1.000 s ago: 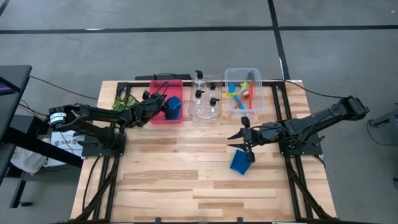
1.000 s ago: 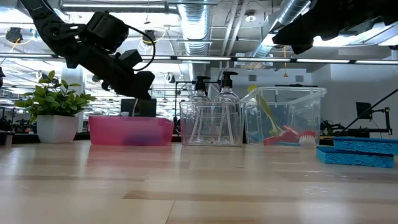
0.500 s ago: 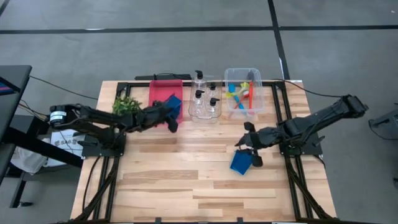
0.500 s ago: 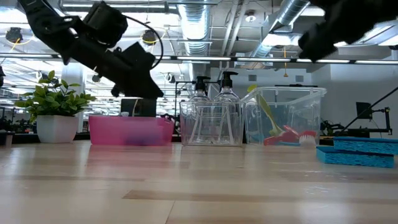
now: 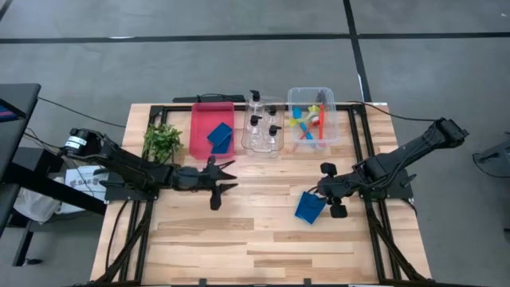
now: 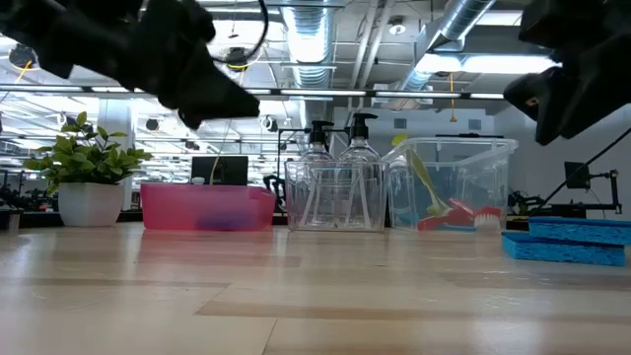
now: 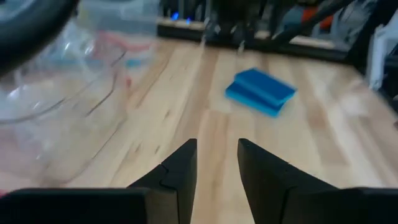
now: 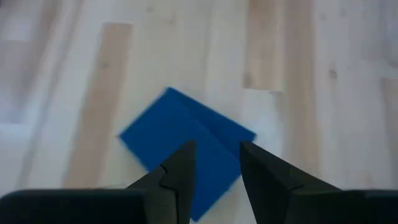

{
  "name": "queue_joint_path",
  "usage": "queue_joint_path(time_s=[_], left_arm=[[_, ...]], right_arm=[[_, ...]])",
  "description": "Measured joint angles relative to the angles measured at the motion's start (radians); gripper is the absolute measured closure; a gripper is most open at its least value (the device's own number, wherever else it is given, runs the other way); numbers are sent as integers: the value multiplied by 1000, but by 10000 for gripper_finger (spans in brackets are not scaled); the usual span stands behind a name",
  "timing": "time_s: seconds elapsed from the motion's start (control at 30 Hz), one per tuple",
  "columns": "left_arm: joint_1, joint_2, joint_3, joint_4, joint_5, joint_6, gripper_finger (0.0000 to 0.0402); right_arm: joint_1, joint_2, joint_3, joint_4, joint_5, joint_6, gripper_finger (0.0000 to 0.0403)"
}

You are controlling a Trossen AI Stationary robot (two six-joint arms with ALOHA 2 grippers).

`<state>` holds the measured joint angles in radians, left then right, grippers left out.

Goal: Pick & Place Kitchen Sink Supplies
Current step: Put the blue sponge wipe into the red transparent bin

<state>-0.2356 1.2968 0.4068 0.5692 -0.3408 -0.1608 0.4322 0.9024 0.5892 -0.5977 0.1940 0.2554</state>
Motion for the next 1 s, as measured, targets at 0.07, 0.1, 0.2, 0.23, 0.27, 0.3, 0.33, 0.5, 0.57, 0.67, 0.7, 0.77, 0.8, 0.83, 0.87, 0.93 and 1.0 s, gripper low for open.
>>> queue_joint_path(time_s=[0.07,0.1,0.2,0.23,0.27,0.3,0.33,0.5,0.57,0.67,0.7,0.77,0.8,0.83,0.87,0.93,1.0], left_arm=[[-36,0,0,46,-32,0,286],[-48,0,0,66,-41,0,286],[-67,0,0,96,-47,0,286],[-72,0,0,98,-47,0,286],[-74,0,0,98,-48,-1,286],[-76,0,0,97,-48,0,287],[-78,0,0,97,-48,0,288],[-78,0,0,98,-48,-1,289],[-78,0,0,98,-48,-1,289],[-78,0,0,98,-48,-1,289],[-77,0,0,98,-48,-1,289],[-77,0,0,98,-48,-1,289],[-77,0,0,98,-51,-1,289],[-77,0,0,98,-53,-1,289],[-77,0,0,98,-54,-1,289],[-77,0,0,98,-55,-1,289],[-77,0,0,98,-55,-1,289]], right_arm=[[-1,20,0,-1,18,5,287],[0,34,0,-1,16,7,287],[12,94,0,-2,-13,8,287],[20,117,0,-1,-13,8,287],[30,140,0,0,-13,8,287],[42,163,0,-2,-13,8,287],[54,184,0,-2,-13,8,287],[123,276,12,-3,-13,8,287],[155,308,27,0,-12,12,287],[194,363,46,12,35,43,287],[205,382,49,17,59,55,287],[222,425,52,34,94,60,287],[228,448,52,42,108,60,287],[232,473,53,53,126,59,287],[236,498,54,60,145,56,287],[235,552,57,76,166,51,287],[231,603,58,88,171,47,287]])
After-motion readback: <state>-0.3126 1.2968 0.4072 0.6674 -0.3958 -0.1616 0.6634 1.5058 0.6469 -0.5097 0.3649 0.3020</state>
